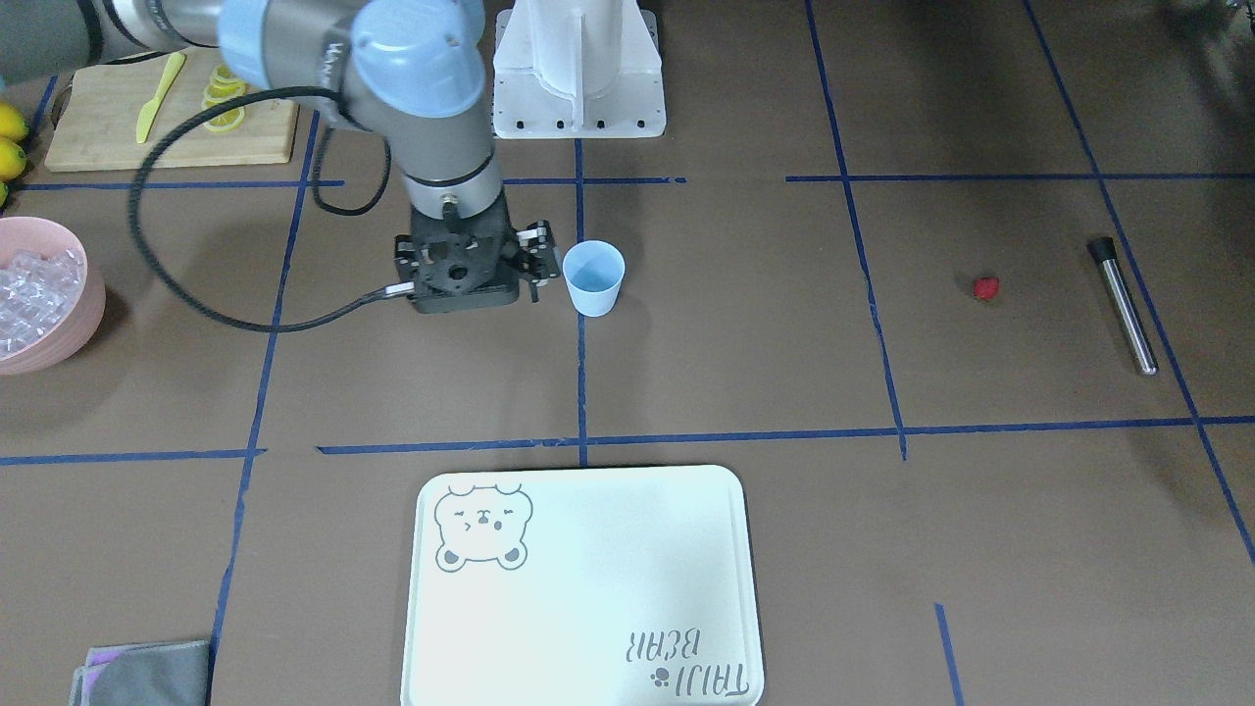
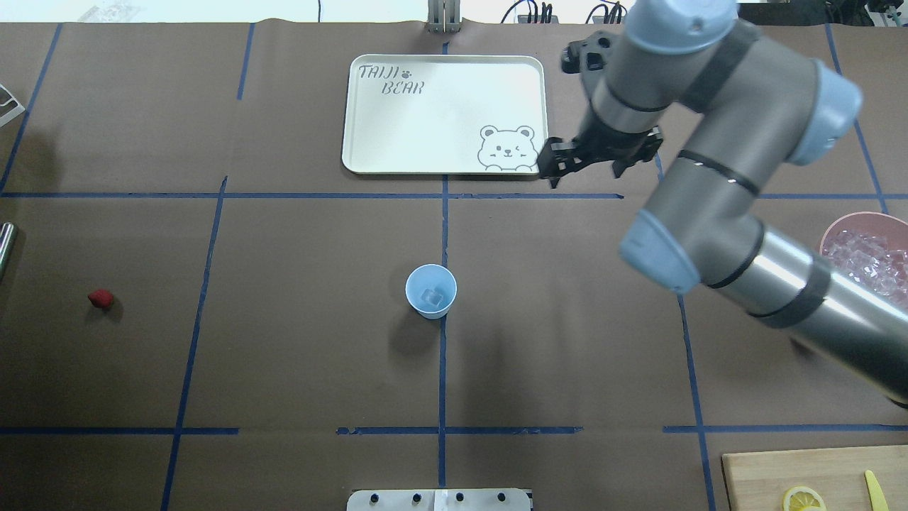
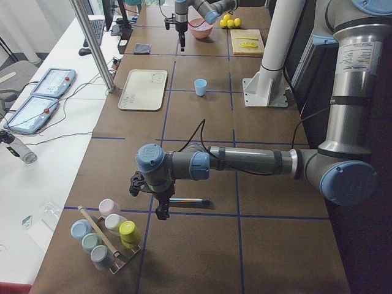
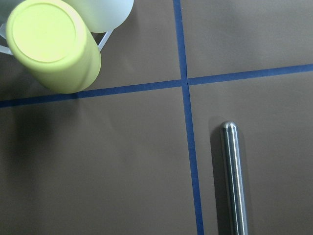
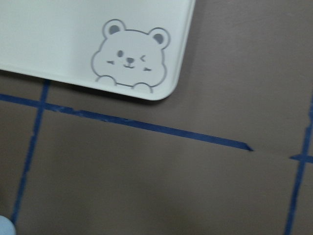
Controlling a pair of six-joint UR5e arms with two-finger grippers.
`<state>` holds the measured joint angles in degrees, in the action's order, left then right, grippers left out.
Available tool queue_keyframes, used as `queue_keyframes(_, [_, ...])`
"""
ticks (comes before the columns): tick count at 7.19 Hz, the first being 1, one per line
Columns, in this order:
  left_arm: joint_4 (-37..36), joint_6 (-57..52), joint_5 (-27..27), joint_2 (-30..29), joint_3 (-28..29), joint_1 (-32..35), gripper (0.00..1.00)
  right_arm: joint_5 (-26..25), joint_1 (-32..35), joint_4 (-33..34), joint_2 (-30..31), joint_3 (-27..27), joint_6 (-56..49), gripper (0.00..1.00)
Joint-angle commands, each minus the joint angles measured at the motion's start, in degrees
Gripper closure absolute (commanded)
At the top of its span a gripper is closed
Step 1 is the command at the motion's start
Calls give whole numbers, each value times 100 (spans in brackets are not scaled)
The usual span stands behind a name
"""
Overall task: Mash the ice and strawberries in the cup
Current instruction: 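Move the empty right gripper back over the pink bowl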
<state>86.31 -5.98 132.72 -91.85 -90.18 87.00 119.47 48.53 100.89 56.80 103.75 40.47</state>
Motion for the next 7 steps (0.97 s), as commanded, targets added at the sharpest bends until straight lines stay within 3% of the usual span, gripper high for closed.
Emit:
queue_keyframes(1, [0,0,0,0,0,-34,0,888,1030,-16,1066,382,-1754,1])
queue_keyframes(4, [0,0,0,0,0,-43,0,1166,1973,-182,2629,716,-3795,1])
queue_keyframes(5, [0,0,0,0,0,-43,0,1384,2202,-723,3243,699,-4210,1])
queue_keyframes(7, [-9,0,0,0,0,-52,0,1352,2205,-1585,3950,568,-4180,1])
